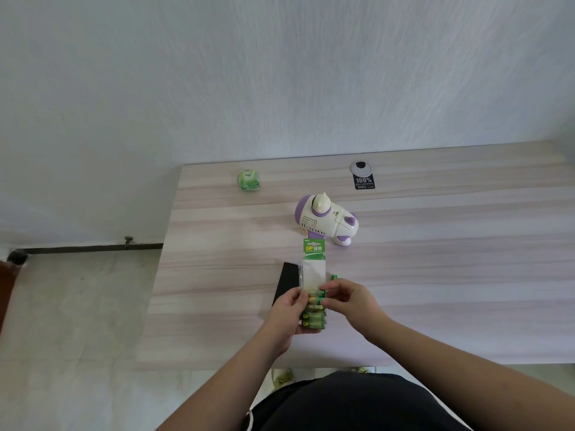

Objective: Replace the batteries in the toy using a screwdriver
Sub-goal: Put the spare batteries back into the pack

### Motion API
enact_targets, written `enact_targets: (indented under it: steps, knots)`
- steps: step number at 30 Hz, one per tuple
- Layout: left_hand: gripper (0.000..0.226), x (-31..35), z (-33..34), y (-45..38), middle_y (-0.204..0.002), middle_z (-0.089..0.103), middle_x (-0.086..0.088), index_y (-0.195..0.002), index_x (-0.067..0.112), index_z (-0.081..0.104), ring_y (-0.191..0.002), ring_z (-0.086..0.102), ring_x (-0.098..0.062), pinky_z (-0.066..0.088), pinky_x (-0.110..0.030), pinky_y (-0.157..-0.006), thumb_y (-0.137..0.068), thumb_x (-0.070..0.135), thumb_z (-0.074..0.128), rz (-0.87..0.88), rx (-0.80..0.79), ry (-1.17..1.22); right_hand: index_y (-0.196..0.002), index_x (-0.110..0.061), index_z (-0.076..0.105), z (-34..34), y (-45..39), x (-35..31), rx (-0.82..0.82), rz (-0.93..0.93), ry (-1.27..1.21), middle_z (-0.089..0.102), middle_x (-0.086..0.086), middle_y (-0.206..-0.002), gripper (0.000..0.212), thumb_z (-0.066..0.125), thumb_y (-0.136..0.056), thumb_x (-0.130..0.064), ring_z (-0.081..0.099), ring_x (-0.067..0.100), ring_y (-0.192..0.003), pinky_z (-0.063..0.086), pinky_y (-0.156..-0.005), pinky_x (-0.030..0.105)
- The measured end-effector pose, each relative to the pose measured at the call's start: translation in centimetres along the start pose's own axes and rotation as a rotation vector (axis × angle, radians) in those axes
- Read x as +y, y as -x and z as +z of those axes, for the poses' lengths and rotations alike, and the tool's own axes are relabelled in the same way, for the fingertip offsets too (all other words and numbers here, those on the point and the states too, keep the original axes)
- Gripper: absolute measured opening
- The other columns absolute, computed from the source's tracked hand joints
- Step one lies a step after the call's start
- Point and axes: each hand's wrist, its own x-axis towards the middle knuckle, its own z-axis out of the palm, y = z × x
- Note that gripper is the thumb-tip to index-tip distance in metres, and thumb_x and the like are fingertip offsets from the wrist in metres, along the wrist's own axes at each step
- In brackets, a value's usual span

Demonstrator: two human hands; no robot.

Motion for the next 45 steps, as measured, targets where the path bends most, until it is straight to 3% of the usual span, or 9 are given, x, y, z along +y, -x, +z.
enact_targets:
  steps: [7,13,28,34,39,41,45]
  knots:
    - [0.023,0.8,-0.1,-0.2,-0.103,0.068,-0.014,-0.114,0.012,0.059,-0.087,0.068,-0.024,0.057,-0.038,-0.065,-0.103,0.025,0.044,-0.009,-0.021,-0.036,-0.091,-0.015,0.069,0.0,-0.6,0.0,-0.006,-0.019,0.0,0.07,0.015,-0.094,0.017,0.076,-0.078,-0.006,0.068,0.026,-0.092,0.059,-0.084,0.037]
    - [0.021,0.7,-0.1,-0.3,-0.096,0.069,-0.011,-0.11,0.012,0.061,-0.082,0.069,-0.023,0.056,-0.037,-0.062,-0.103,0.025,0.046,-0.015,-0.005,-0.012,-0.093,-0.019,0.071,-0.2,-0.6,0.1,-0.018,-0.069,0.066,0.073,0.006,-0.093,0.02,0.078,-0.077,-0.011,0.07,0.019,-0.089,0.058,-0.082,0.028]
    - [0.022,2.0,0.1,-1.1,-0.104,0.067,-0.014,-0.111,0.016,0.062,-0.089,0.066,-0.028,0.055,-0.036,-0.061,-0.102,0.027,0.045,-0.083,0.022,0.011,-0.098,-0.027,0.062,0.0,-0.9,-0.4,-0.005,-0.182,0.28,0.068,-0.007,-0.09,0.027,0.078,-0.078,-0.018,0.065,0.006,-0.087,0.055,-0.081,0.022]
    - [0.022,1.8,-0.3,-1.2,-0.11,0.066,-0.016,-0.115,0.016,0.06,-0.094,0.066,-0.03,0.057,-0.041,-0.067,-0.102,0.026,0.046,-0.099,-0.002,0.052,-0.104,-0.032,0.062,-0.3,-0.9,0.0,0.019,-0.189,0.288,0.066,-0.01,-0.089,0.019,0.067,-0.089,-0.022,0.063,0.003,-0.085,0.052,-0.076,0.017]
    - [0.019,1.7,-0.8,-1.3,-0.099,0.065,-0.013,-0.112,0.014,0.058,-0.084,0.065,-0.028,0.056,-0.041,-0.065,-0.102,0.024,0.046,-0.125,-0.001,0.106,-0.11,-0.027,0.052,-1.4,-1.8,1.4,0.344,-0.025,0.292,0.063,-0.004,-0.081,0.014,0.043,-0.1,-0.029,0.062,0.019,-0.073,0.05,-0.062,0.037]
    - [0.022,1.7,-0.9,-1.4,-0.1,0.065,-0.014,-0.117,0.012,0.057,-0.084,0.065,-0.029,0.056,-0.042,-0.065,-0.102,0.024,0.046,-0.131,0.004,0.121,-0.116,-0.023,0.052,-1.8,-2.8,2.3,0.358,0.055,0.388,0.061,-0.004,-0.086,0.021,0.042,-0.1,-0.031,0.059,0.017,-0.073,0.046,-0.06,0.033]
    - [0.022,1.7,-0.8,-1.2,-0.099,0.066,-0.014,-0.117,0.011,0.057,-0.083,0.067,-0.028,0.056,-0.041,-0.063,-0.102,0.023,0.047,-0.129,0.01,0.116,-0.121,-0.017,0.05,-1.7,-4.5,3.9,0.263,0.175,0.577,0.061,0.003,-0.102,0.033,0.044,-0.098,-0.039,0.059,0.02,-0.084,0.049,-0.071,0.034]
